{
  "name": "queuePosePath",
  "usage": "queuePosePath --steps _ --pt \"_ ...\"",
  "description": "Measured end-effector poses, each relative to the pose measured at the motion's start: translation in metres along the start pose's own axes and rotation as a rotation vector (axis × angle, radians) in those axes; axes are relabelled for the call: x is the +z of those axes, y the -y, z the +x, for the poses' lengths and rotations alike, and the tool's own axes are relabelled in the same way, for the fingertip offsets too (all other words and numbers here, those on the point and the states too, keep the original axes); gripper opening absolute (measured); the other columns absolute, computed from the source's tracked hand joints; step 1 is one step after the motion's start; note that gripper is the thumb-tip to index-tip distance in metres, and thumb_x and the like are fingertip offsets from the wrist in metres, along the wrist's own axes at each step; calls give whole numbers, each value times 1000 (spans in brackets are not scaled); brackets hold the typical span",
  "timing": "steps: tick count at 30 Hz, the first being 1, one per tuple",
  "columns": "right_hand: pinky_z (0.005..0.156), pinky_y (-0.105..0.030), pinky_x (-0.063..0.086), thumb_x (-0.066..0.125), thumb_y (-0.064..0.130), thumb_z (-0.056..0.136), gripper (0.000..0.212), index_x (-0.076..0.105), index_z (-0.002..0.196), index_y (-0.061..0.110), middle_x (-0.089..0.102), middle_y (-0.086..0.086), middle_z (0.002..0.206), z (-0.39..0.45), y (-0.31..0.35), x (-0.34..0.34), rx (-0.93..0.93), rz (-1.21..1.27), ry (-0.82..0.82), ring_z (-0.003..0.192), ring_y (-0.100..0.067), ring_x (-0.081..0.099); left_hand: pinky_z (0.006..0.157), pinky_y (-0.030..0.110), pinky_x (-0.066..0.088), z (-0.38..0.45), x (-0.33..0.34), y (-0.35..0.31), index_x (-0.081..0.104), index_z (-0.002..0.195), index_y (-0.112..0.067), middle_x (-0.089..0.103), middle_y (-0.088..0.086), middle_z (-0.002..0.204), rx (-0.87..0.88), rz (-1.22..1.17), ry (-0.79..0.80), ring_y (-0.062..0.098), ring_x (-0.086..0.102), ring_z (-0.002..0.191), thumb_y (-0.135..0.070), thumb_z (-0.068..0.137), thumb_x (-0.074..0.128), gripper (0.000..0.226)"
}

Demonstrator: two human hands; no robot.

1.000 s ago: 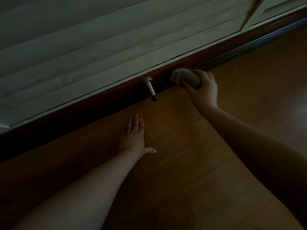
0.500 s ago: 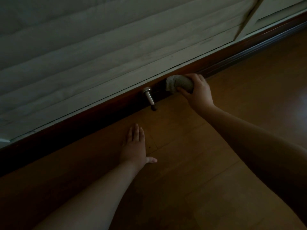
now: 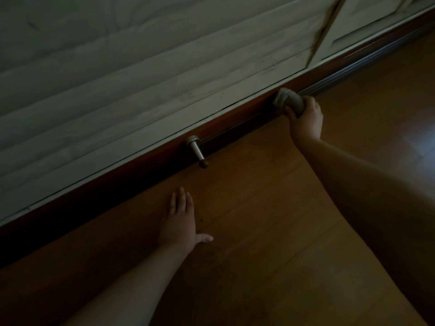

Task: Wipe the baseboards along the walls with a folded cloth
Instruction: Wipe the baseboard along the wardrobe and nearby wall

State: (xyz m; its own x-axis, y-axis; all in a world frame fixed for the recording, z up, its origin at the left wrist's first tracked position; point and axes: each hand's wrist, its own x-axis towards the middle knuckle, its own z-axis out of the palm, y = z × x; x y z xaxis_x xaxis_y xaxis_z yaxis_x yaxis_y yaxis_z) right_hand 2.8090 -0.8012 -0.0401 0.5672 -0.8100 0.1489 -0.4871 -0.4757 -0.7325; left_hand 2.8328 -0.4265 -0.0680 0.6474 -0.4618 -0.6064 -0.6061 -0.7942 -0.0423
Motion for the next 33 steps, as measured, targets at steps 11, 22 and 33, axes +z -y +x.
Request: queuePosePath --steps 11,22,33 --pt "85 -15 38 62 51 90 55 43 138 33 44 18 119 -106 -75 -48 116 -42 31 104 -1 49 121 44 24 1 0 0 -19 153 -10 -28 8 160 20 -26 -4 29 -21 149 -77 69 63 135" --pt "112 -41 38 56 54 93 60 32 146 37 40 8 149 -144 -106 -43 221 -72 15 137 -13 39 118 44 26 -12 -1 -8 -18 154 -16 -24 10 162 0 52 -5 28 -14 151 -77 80 51 119" --pt "108 -40 40 54 52 94 62 30 147 32 40 2 148 -145 -101 -47 235 -26 35 136 -17 40 121 36 13 -23 -114 -26 -1 158 -26 4 -4 166 400 223 -151 15 5 152 -66 95 30 81"
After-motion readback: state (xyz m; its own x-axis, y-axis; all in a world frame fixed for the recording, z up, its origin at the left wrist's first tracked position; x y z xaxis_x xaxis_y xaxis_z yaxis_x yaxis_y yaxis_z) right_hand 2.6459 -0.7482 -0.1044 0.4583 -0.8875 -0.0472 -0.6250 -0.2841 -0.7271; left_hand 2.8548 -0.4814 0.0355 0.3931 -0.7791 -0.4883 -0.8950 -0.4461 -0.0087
